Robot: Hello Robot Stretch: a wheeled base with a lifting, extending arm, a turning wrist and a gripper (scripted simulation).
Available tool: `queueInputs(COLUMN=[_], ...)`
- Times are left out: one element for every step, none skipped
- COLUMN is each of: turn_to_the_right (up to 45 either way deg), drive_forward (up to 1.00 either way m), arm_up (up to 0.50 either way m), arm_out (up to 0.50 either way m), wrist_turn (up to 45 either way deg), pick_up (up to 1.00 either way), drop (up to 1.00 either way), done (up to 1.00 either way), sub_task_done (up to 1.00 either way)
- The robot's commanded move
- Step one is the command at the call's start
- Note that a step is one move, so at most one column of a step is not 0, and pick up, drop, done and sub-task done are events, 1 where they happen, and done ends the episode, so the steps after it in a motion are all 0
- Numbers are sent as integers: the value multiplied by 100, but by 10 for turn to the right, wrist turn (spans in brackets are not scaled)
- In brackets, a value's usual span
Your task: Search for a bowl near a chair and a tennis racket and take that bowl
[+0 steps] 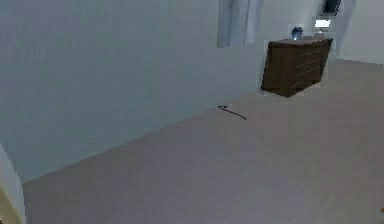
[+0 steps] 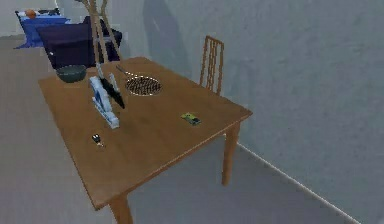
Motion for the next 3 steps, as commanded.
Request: queueInputs(turn_to_the_right=[0, 450, 90], drive_forward=[60, 0, 0], arm_up=[0, 0, 0], arm_out=[0, 0, 0], wrist_turn=[0, 0, 0], pick_up=[0, 0, 0], drop=[0, 0, 0], done=[0, 0, 0], sub_task_done=[0, 0, 0])
